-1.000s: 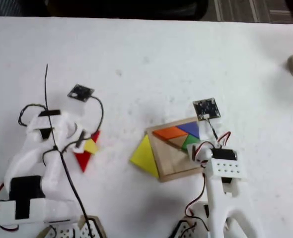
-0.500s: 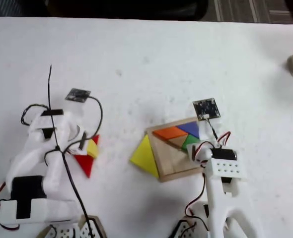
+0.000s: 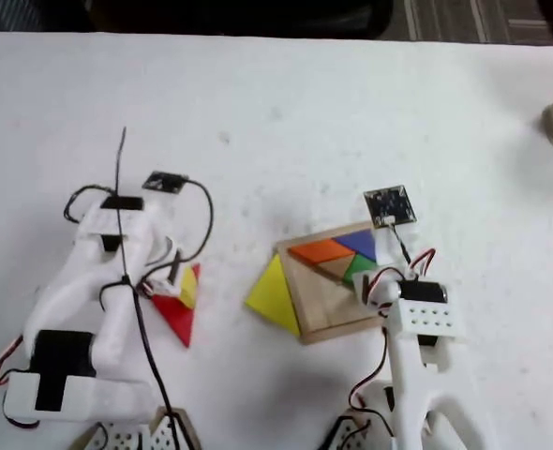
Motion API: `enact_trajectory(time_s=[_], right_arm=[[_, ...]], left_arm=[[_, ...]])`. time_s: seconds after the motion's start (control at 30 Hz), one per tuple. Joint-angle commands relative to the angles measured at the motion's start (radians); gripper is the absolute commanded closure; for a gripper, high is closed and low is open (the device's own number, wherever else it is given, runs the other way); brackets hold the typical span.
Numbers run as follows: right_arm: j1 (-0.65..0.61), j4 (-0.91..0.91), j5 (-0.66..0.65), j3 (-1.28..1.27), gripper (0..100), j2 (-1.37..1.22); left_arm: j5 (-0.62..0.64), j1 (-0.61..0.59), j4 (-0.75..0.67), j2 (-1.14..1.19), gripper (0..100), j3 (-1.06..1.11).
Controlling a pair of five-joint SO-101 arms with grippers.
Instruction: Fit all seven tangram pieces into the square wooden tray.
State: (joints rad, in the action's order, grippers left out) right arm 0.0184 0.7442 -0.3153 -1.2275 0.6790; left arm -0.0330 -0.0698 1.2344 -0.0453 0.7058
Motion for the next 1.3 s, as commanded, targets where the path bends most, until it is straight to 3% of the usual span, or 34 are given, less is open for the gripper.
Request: enact_trajectory(time_s=[0.0, 0.3, 1.0, 1.27], right_arm=[[0.007, -0.012, -0.011, 0.008, 98.1, 0.027], [0.007, -0.012, -0.011, 0.008, 98.1, 0.027], [0.008, -0.012, -0.011, 0.008, 98.1, 0.030], [0.008, -0.012, -0.011, 0.008, 98.1, 0.031]], left_arm=[[0.018, 0.048, 0.012, -0.012, 76, -0.021], [0.052, 0.082, 0.074, -0.012, 76, -0.072], [0.054, 0.378, 0.216, -0.013, 76, -0.221], [0.150, 0.475, 0.164, -0.008, 76, -0.233]])
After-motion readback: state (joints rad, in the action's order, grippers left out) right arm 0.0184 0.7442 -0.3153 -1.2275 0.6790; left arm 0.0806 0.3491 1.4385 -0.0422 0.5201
